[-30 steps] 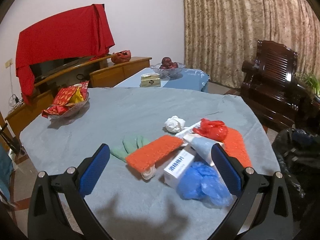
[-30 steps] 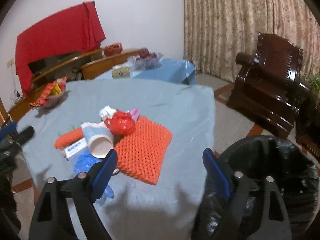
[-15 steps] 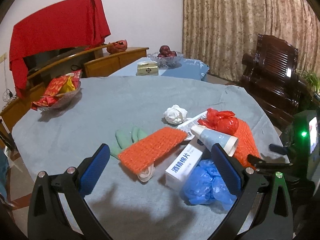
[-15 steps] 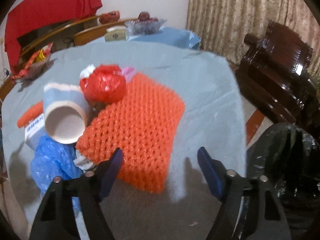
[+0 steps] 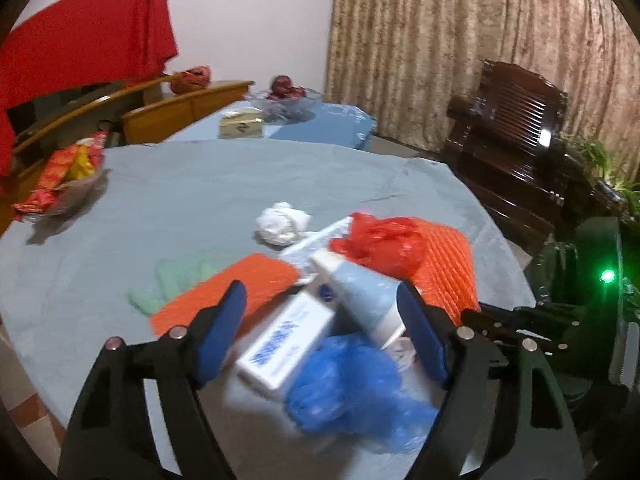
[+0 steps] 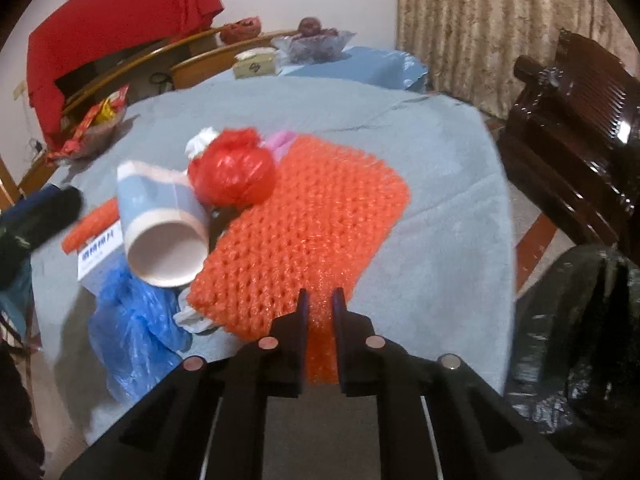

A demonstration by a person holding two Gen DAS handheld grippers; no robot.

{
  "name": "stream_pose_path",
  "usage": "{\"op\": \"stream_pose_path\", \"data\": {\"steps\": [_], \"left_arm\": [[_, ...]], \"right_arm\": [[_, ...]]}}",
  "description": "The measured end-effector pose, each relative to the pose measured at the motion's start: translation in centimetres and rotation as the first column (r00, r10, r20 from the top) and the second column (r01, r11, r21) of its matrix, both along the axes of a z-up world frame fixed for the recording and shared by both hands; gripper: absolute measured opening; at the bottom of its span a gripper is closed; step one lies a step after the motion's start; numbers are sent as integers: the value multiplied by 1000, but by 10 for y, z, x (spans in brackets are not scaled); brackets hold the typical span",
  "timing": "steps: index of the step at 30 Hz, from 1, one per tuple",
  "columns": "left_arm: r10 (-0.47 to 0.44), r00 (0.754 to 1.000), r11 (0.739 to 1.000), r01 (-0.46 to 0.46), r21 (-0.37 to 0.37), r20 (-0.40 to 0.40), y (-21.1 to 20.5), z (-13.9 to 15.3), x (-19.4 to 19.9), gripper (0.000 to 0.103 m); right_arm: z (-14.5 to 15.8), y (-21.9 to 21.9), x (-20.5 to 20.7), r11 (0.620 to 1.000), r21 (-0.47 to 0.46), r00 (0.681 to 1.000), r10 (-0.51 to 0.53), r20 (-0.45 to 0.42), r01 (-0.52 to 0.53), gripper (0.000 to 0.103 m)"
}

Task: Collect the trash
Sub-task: 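Grasp the orange mesh pad with the right gripper while the left gripper approaches the white tube, then lift the orange mesh pad with the right gripper while the left gripper grasps the white tube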

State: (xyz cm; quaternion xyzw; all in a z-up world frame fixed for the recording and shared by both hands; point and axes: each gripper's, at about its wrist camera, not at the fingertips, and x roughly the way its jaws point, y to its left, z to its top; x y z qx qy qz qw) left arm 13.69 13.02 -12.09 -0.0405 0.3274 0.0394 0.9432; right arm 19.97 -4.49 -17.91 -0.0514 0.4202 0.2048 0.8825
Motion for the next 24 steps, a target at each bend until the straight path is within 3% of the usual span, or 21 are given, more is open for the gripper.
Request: {"op": "stream_pose_path", "data": {"steps": [7,13,17,18,21,24], "left_arm": [[-44,998,999,45,5,-46,-18,-9,23,72],[-74,993,996,68,-63,-92,-26,-20,41,45],[-78,992,995,72,-68,-97,-31,-21,44,40],[-84,993,994,77,-75,-88,-31,-20,44,25],[-101,992,992,95,-79,-74,-35,-15,41,0],[-108,991,992,101,-81,-81,-36,-17,38,0]], "right_arm": [[25,-23,-2,999,12,998,-36,42,35,11],[33,-30,-2,999,27,998,-36,60,34,12],[39,-33,-5,999,30,996,-36,78,33,12],[40,-34,-6,999,29,996,-35,82,33,12],[44,-39,-10,998,42,995,-42,85,39,12],[48,-43,-14,998,51,995,-45,93,40,12]]}}
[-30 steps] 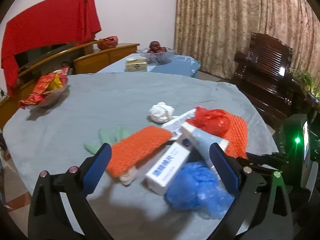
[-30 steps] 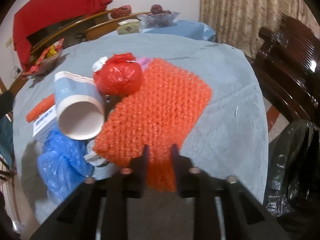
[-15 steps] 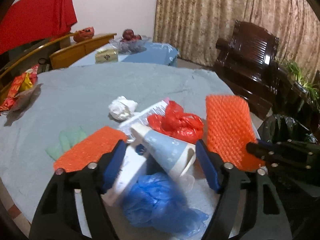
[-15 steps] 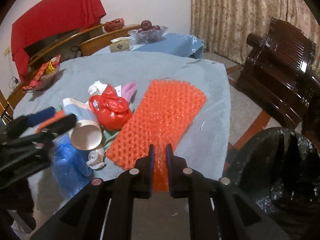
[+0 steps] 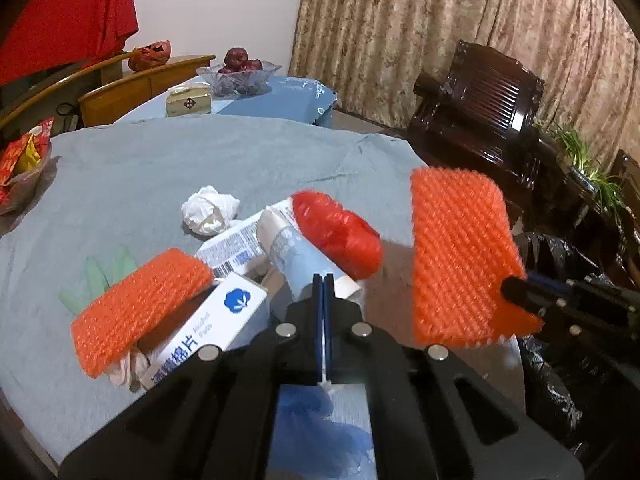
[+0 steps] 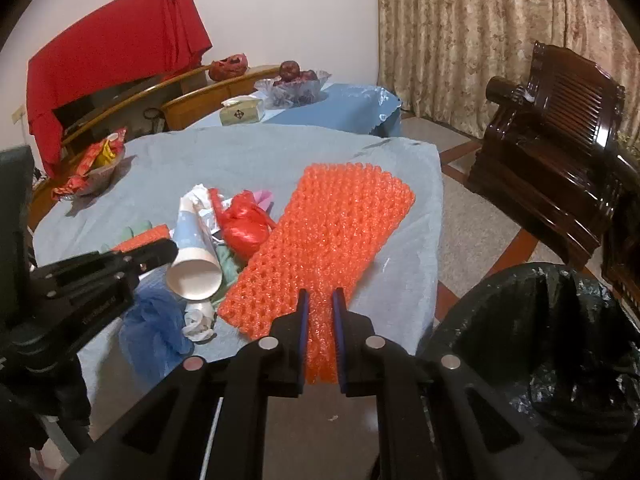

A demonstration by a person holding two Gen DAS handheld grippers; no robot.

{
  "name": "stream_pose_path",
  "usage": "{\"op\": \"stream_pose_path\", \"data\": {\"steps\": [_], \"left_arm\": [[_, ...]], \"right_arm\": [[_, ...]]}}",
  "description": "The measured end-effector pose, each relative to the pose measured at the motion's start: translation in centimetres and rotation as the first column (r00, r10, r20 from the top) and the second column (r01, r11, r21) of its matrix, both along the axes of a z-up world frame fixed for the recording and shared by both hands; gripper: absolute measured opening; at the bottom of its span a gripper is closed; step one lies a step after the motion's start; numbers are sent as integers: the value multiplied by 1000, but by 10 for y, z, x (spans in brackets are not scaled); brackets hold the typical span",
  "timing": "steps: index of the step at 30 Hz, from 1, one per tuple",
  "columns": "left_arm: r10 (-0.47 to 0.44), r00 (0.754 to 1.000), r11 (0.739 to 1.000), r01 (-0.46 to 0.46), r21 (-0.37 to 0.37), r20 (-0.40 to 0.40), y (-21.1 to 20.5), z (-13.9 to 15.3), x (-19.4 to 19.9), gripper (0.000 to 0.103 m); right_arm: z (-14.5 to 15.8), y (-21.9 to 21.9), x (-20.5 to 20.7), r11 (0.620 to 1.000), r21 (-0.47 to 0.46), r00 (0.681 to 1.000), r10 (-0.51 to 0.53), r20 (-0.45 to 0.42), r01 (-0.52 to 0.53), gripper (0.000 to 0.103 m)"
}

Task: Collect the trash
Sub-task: 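Lift the orange mesh pad with the right gripper while the left gripper grasps the white tube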

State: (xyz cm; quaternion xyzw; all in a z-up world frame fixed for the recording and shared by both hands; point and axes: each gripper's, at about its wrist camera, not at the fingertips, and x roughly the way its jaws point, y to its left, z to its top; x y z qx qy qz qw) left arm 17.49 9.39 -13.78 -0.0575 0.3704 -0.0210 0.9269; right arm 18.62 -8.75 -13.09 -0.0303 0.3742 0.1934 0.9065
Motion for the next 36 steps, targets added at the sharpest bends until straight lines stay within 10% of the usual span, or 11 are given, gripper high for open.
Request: {"op": "stream_pose_path", "data": {"steps": [10,11,13,16,25,29,36], "left_arm": [[-2,1000,1000,2,-20,-11,-1,3,-17,3],[-4,1000,999,3,-35,-18,-1,3,-16,8],[18,1000,999,-18,-30,-18,-2,3,-16,56],[33,999,999,-33,-16,3,-5,5,-11,67],[71,997,997,-71,6,-38,-6,-12,19,68],[55,996,998,-56,-8,-64,-3,-18,26,43],[57,998,998,-57,-27,-20,1,-8,14,38]], "right_arm": [[3,-9,-6,1000,2,1000,-4,13,4,12],[3,-11,-5,1000,1,1000,-7,14,7,12],[2,-13,-4,1000,3,1000,-16,10,16,12],[1,-16,-2,1000,2,1000,-23,10,23,12],[-5,-27,8,999,-9,999,-47,-6,47,12],[-6,-27,11,999,-12,999,-46,-11,46,12],[-3,-26,12,999,-5,999,-37,-17,37,12]]}}
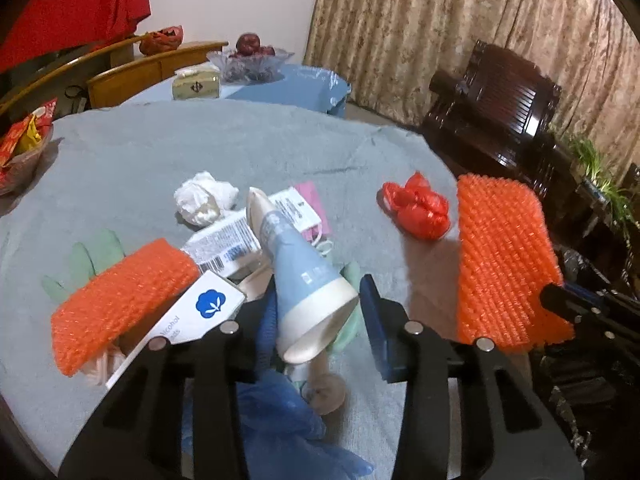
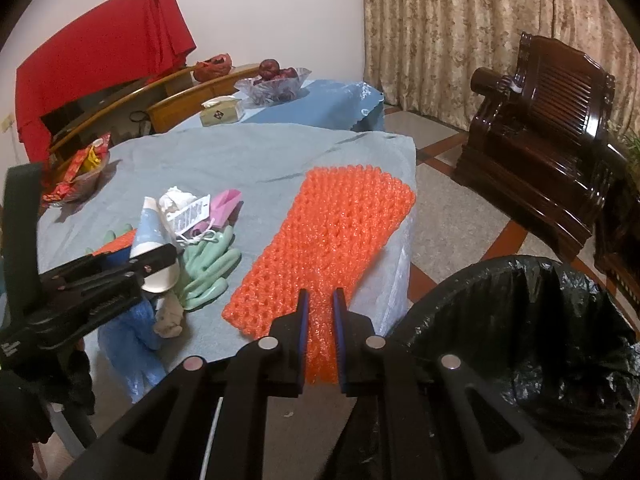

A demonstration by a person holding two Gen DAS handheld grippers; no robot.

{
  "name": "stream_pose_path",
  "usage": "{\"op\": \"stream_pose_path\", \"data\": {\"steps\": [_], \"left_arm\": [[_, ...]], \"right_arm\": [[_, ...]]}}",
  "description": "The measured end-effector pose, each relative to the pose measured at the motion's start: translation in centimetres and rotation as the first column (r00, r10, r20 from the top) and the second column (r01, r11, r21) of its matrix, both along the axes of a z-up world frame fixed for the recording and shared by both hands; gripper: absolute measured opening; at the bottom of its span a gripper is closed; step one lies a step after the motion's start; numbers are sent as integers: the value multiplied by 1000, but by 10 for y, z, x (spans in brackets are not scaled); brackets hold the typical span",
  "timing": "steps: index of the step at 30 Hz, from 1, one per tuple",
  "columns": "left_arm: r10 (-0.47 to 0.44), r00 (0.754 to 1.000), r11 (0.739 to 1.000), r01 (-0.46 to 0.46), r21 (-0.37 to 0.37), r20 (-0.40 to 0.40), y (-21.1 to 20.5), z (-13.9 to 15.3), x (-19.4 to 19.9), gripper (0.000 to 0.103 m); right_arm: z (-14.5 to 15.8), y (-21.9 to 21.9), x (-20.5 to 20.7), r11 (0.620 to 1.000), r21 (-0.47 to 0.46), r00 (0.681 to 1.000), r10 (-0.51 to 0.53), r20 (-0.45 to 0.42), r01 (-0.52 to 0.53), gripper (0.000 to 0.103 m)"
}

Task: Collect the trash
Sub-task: 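Lift the orange mesh pad with the right gripper while the left gripper grasps the white tube, then carry the orange pad over the bin and open the right gripper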

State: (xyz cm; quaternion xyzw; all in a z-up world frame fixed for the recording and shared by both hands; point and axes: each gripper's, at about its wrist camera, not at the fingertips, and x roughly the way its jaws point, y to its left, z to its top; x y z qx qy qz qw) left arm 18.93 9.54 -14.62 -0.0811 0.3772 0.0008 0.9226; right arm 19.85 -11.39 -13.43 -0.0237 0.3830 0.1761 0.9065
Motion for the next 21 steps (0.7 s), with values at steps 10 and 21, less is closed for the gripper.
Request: {"op": "stream_pose_path", "data": {"steps": [10,21], "left_arm": [[-27,996,1000,28,-7,88,-6,45,-29,38],[-157,976,987,160,-11,151,-64,75,-46,38]], "right_arm": [[27,-10,-14,999,35,999,2,49,-4,12],[62,-58,-46,996,51,991,-72,114,67,12]]}}
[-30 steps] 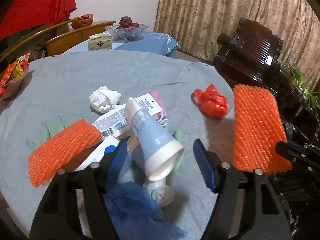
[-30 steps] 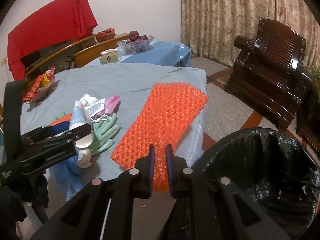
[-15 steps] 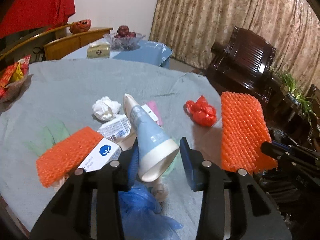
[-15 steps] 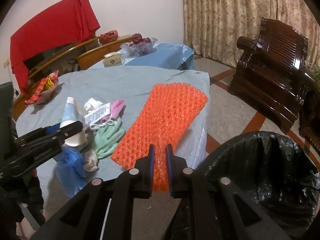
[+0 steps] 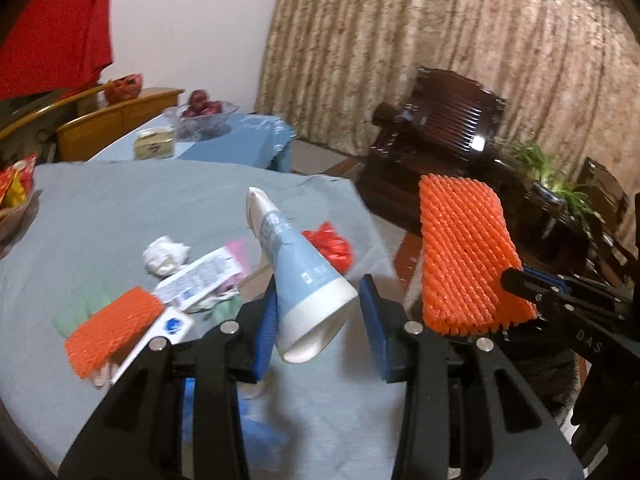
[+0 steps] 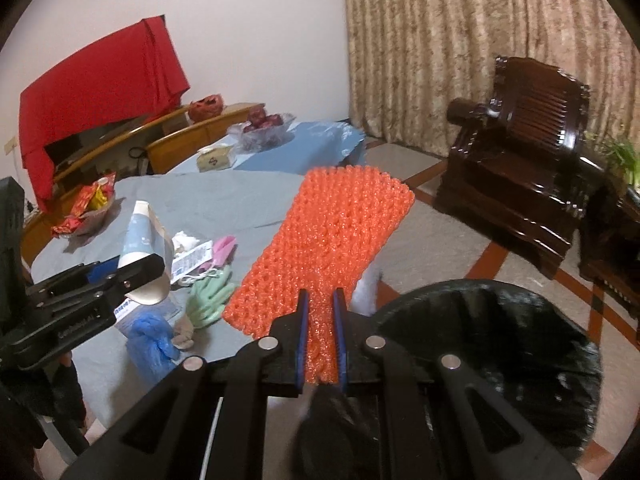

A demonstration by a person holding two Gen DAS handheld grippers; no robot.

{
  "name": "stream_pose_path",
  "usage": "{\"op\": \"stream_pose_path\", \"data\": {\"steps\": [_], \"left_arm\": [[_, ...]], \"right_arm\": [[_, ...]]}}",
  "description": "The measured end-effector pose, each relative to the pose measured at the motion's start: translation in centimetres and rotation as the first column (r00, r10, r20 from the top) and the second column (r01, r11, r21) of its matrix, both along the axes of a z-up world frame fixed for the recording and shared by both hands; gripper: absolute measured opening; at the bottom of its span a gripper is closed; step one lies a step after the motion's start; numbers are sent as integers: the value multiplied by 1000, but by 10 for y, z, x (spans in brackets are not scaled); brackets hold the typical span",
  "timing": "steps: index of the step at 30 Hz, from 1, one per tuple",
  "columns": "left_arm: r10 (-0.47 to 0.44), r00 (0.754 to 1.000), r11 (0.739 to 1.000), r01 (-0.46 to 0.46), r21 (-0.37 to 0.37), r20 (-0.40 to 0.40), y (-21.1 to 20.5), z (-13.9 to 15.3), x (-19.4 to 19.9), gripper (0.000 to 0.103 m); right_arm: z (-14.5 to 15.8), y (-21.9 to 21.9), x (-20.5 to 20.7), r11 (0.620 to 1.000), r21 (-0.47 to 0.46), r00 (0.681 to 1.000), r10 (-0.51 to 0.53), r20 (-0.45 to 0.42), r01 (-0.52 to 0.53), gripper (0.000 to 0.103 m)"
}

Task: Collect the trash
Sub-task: 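Carry the orange pad over the bin and open the right gripper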

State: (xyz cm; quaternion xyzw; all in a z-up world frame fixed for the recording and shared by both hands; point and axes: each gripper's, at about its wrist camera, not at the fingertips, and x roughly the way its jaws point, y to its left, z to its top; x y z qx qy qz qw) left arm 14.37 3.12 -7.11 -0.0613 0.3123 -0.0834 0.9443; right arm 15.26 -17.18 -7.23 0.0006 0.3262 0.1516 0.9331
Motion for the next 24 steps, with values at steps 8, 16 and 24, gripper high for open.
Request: {"op": "stream_pose_path", "data": {"steps": [8,16,24], "left_arm": [[-138,990,990,139,-10,24,-63,5,-5,38],[-277,961,961,278,-6,20,-131,-4,-6,38],[-372,928,928,372,-16,-5,-180,-23,4,38]], "right_arm": [[7,-64,-25,991,-14,991,-133,21,133,12],[-2,-123,-43,966,-27,966,-259,0,258,12],[-16,-157,-56,944,-37,943,-330,-31,329,12]]}}
